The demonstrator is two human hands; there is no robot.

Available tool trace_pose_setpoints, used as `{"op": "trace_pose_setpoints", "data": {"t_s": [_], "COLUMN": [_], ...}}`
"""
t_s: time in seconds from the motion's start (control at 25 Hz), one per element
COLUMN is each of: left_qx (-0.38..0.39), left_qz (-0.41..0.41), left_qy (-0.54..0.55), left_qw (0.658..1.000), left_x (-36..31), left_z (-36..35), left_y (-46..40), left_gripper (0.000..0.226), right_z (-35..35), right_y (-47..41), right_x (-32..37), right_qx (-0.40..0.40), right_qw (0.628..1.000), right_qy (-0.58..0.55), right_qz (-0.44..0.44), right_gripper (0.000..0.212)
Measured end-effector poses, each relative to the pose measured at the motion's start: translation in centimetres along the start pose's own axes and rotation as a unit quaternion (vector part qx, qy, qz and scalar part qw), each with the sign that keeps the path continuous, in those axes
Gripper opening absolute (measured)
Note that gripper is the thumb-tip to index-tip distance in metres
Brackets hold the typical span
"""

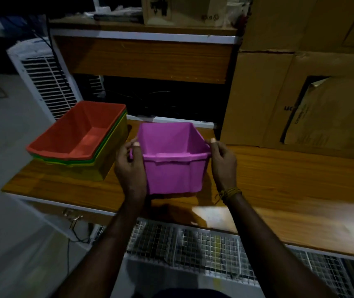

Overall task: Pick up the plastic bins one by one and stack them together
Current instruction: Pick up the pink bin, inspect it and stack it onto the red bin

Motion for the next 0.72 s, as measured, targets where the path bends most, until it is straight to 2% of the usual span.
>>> {"op": "trace_pose_setpoints", "data": {"t_s": [0.16, 0.4, 0.56, 0.72], "left_qx": [-0.022, -0.017, -0.004, 0.037], "left_qz": [-0.030, -0.029, 0.015, 0.036], "left_qy": [0.061, 0.064, 0.033, -0.026], "left_qw": [0.997, 0.997, 0.999, 0.998], "left_x": [-1.9, -1.8, -0.4, 1.8], "left_z": [-0.8, -1.8, -1.7, -1.2], "left_y": [-1.1, -1.1, -0.4, 0.8], "left_gripper": [0.043, 0.058, 0.050, 0.039], "right_z": [0.9, 1.3, 0.8, 0.2], "right_y": [-1.0, -0.9, 0.0, 1.0], "right_x": [2.4, 1.9, 0.2, -1.9], "right_qx": [-0.023, -0.026, -0.012, 0.000], "right_qw": [0.998, 0.996, 0.998, 0.998], "right_qy": [-0.052, -0.081, -0.063, -0.044], "right_qz": [0.032, 0.019, -0.001, -0.046], "right_gripper": [0.032, 0.027, 0.036, 0.030]}}
Point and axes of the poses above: each hand's wrist, its own y-axis away from the middle knuckle, its own z-axis out of the back of the hand, x = y × z, the point moved 3 cm from there along -y, towards the middle knuckle, and after that the axes turned 11 degrees about x, right-handed, at the moved point
